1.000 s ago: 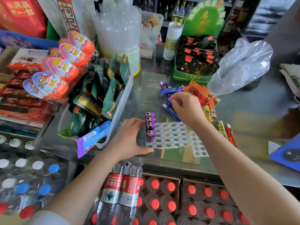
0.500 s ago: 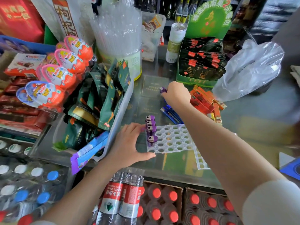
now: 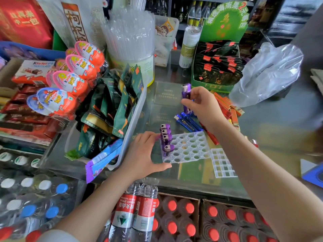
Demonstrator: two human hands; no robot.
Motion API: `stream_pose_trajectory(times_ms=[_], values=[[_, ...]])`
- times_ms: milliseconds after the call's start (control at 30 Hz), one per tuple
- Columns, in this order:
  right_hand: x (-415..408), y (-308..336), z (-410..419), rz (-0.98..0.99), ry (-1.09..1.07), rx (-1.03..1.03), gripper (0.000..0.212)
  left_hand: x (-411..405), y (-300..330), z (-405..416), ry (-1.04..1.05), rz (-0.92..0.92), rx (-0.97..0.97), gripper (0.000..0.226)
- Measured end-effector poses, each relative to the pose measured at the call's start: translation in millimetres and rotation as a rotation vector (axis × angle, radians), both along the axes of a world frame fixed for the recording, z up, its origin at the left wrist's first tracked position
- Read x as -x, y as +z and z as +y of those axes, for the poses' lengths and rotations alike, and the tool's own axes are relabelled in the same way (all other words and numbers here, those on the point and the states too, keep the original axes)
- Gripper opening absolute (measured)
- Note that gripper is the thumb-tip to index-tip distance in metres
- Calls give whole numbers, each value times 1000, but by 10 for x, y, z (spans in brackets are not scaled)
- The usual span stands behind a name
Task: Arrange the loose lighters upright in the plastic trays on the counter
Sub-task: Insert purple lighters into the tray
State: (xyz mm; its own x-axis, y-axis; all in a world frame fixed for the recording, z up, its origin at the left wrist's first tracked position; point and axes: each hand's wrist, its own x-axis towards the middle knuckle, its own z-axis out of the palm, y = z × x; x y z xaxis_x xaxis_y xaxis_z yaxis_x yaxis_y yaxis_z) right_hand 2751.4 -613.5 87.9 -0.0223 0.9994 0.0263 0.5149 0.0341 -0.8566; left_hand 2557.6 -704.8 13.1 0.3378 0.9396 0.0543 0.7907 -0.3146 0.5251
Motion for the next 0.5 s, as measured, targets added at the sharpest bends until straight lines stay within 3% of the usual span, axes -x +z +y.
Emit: stream_pose_trajectory(times_ms=[100,233,367,500], values=[[-57,22,-506,224,21,62,9,-7,5,-8,7,14,-1,84],[-51,-93,-1050,371,33,47,17,-23,16,-21,45,7,4,88],[31,-276,-1295,405,62,74,19,-77,9,-134,91,0,-1,89],[177,-379,-1410,301,94,92,25,-72,-19,-175,92,-21,0,95]])
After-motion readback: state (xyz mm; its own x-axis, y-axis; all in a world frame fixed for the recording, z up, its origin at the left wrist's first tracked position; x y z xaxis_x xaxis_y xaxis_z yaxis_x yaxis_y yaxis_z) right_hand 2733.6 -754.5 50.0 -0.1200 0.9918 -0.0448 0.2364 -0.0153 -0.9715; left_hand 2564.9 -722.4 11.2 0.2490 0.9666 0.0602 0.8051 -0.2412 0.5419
